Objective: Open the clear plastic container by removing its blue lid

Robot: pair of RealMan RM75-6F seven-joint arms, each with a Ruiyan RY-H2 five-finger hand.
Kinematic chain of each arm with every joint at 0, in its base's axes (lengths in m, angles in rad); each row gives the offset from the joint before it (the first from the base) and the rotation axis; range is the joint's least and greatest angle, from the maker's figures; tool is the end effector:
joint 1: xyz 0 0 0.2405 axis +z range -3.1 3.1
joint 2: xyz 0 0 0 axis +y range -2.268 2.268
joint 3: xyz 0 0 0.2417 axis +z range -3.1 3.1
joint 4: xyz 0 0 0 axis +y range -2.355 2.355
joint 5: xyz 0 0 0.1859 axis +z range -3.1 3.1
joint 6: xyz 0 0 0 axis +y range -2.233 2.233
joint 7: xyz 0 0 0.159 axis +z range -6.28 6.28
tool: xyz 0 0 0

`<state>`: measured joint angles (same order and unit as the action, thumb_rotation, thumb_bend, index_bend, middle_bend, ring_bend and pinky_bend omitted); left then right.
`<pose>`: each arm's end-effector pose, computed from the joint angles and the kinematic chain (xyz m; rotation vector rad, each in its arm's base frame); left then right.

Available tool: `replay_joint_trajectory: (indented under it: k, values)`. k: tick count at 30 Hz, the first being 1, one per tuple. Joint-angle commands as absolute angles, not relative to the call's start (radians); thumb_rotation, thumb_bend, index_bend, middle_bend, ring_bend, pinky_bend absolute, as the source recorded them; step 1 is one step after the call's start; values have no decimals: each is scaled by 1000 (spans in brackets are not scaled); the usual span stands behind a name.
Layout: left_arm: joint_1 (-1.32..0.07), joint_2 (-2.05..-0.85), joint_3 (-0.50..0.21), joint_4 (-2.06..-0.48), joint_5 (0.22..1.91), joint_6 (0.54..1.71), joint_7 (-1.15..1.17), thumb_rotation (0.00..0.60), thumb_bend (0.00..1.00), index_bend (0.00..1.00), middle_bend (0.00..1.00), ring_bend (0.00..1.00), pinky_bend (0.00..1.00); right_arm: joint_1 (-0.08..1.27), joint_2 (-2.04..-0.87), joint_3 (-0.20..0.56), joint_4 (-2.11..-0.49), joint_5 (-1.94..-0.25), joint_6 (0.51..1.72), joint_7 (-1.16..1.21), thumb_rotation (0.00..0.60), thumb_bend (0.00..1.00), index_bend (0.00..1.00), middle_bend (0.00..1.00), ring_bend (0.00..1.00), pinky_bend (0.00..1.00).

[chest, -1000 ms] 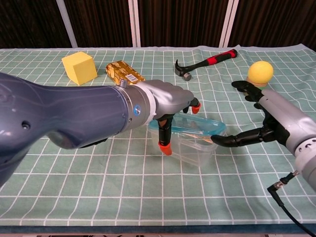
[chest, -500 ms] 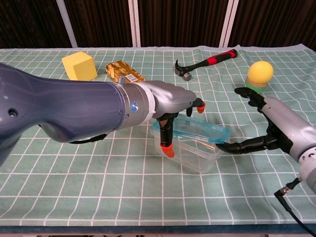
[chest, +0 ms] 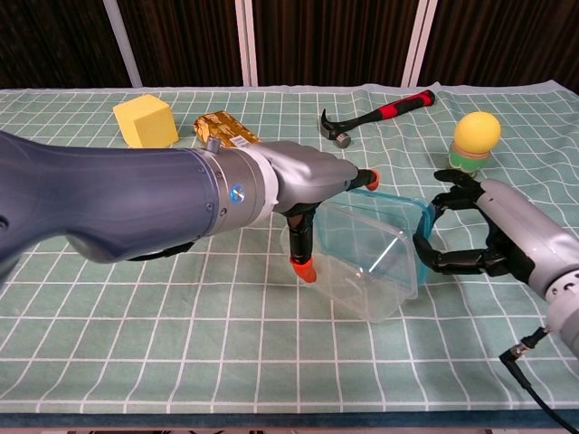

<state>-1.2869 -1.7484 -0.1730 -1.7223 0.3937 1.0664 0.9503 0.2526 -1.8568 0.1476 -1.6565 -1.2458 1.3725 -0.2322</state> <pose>0.0190 0.2941 -0.0792 -2.2464 -0.7848 -0.6707 -0.1550 -0.2244 -0.0250 1.2210 -1.4720 1.2337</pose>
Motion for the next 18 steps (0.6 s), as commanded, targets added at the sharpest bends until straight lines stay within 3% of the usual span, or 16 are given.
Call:
replay_joint_trajectory:
  k: [1, 18]
  values:
    - [-1283, -1743, -169, -1728, 407, 1071, 943, 600, 37, 0, 0, 20, 197, 253, -1855, 149, -1656, -1248, 1373, -232, 600, 636, 644, 70, 0, 0]
    - [-1229, -1657, -154, -1813, 502, 1097, 871, 600, 37, 0, 0, 21, 189, 289, -1877, 224, -1651, -1264, 1383, -231, 600, 636, 669, 75, 0, 0]
